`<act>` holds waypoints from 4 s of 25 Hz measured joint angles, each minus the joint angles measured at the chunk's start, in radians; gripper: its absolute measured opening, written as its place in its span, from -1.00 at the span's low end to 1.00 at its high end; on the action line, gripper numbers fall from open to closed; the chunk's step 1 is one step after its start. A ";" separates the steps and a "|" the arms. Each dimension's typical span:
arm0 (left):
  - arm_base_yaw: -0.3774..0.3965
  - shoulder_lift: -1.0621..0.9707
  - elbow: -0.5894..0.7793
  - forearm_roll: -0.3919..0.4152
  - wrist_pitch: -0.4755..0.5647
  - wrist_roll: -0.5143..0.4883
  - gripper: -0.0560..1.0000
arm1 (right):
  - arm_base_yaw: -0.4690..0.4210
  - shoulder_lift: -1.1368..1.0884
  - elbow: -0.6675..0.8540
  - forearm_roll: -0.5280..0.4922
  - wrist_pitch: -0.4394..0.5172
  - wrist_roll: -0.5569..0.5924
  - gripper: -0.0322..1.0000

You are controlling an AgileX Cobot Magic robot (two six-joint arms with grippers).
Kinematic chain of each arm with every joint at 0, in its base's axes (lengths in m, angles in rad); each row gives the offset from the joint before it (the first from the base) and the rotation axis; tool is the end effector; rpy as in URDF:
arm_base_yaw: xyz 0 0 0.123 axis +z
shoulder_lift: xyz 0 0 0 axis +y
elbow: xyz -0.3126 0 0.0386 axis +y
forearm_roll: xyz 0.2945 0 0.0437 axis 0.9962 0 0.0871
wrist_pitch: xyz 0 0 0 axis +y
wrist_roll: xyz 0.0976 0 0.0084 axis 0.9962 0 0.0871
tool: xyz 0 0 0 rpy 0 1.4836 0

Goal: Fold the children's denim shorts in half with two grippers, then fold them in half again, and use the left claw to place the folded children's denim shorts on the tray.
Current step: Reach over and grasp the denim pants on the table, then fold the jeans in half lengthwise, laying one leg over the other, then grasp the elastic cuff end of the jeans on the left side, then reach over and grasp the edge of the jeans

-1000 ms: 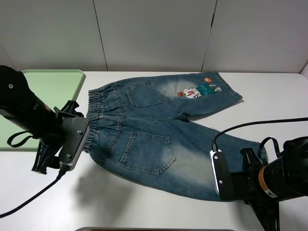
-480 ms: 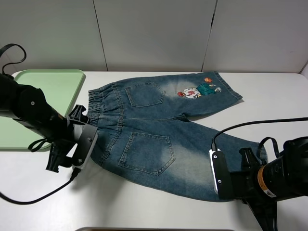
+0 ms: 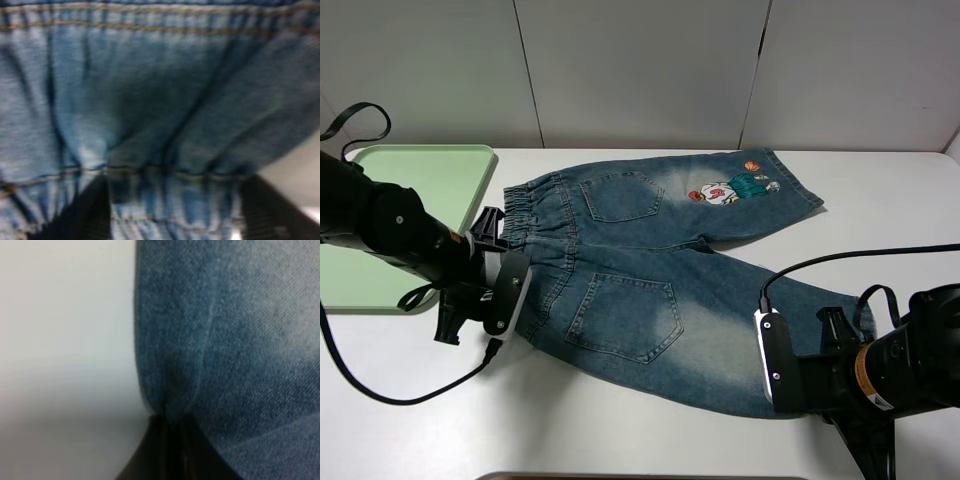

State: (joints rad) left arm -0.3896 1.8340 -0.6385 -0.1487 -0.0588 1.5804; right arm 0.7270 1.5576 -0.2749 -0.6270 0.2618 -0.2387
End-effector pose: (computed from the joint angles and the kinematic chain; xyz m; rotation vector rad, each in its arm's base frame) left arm 0.2925 -0.1192 0.0718 2.1081 1.6401 0.3643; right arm 0.1411 0.1055 0.0706 -2.1001 2.1146 -0.2419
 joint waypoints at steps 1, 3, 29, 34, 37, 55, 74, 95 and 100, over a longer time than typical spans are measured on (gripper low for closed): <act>0.000 0.007 0.000 0.000 0.015 0.000 -0.23 | 0.000 0.000 0.000 0.001 -0.001 0.003 -0.99; 0.000 0.007 0.000 0.000 0.038 0.000 -0.49 | 0.000 0.000 0.000 0.001 -0.001 0.007 -0.99; 0.000 -0.285 -0.065 -0.023 0.761 -0.409 -0.75 | 0.000 0.007 -0.262 -0.020 0.306 0.320 -0.99; 0.000 -0.371 -0.065 0.108 0.800 -0.617 -0.75 | 0.000 0.007 -0.382 -0.101 0.384 0.452 -0.99; 0.000 -0.396 -0.065 0.187 0.790 -0.762 -0.75 | 0.000 0.007 -0.455 -0.142 0.398 0.497 -0.99; 0.012 -0.397 -0.065 0.719 0.452 -1.265 -0.76 | -0.054 0.124 -0.691 -0.295 0.264 0.640 -0.99; 0.223 -0.202 -0.065 0.856 0.111 -1.312 -0.75 | -0.111 0.365 -0.923 -0.429 0.129 0.675 -0.99; 0.393 -0.215 -0.065 0.660 -0.273 -1.548 0.09 | -0.201 0.417 -1.221 -0.609 0.148 1.146 0.18; 0.393 -0.316 -0.065 0.657 -0.338 -1.649 0.10 | -0.201 0.363 -1.221 -0.544 0.248 1.082 0.18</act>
State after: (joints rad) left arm 0.0037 1.5182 -0.7037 0.5086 -0.3969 -0.0689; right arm 0.5255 1.9210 -1.4957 -1.1710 0.5102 0.8429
